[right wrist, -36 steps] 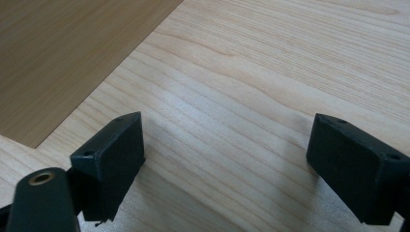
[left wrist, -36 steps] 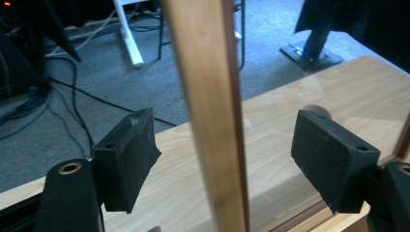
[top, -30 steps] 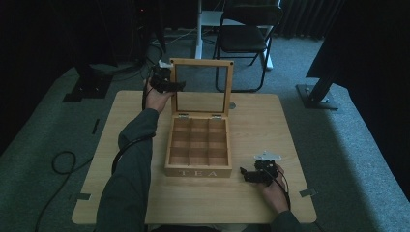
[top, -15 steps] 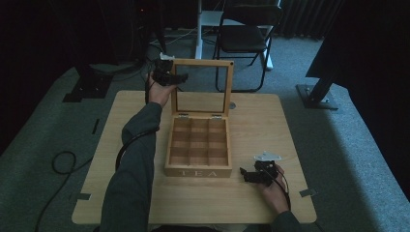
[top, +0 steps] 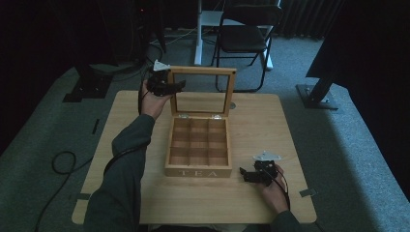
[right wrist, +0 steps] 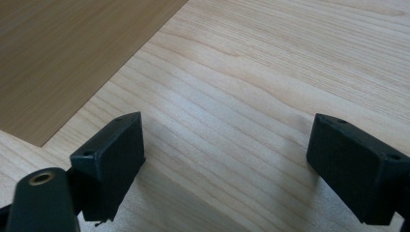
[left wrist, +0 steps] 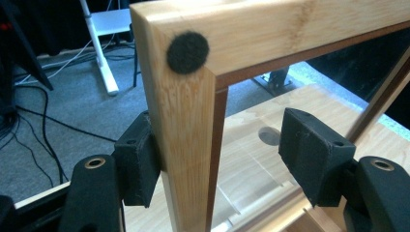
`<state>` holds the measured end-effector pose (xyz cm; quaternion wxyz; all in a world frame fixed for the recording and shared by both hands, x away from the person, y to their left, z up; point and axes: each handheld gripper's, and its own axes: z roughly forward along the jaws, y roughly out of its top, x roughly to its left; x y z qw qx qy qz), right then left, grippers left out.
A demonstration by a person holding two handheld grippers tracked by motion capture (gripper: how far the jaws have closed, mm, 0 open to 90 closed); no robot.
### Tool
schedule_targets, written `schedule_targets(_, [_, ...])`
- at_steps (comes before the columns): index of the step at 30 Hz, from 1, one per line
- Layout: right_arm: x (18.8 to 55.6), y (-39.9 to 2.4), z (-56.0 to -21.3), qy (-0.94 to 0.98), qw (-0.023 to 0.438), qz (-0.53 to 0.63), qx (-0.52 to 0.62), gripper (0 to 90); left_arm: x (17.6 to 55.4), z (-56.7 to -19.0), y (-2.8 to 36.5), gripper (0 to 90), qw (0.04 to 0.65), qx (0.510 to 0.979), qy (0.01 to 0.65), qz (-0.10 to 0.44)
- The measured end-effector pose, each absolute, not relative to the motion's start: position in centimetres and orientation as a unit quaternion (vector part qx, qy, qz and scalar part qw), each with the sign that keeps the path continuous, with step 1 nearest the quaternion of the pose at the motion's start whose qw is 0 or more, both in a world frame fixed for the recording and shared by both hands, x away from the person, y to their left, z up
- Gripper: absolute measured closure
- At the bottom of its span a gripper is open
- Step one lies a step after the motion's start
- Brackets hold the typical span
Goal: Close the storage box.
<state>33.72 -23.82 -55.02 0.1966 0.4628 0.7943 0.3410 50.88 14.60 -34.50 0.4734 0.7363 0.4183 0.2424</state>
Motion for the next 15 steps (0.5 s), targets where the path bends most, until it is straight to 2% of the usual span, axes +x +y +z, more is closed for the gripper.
schedule_targets(7, [33.7, -23.8, -55.0, 0.794, 0.197, 0.341, 0.462, 13.0, 48.5, -34.7, 15.3, 34.6, 0.509, 0.725, 0.407, 0.223])
schedule_targets(15, [33.7, -23.8, -55.0, 0.794, 0.197, 0.341, 0.462, 13.0, 45.8, -34.7, 15.3, 33.6, 0.509, 0.730, 0.390, 0.237])
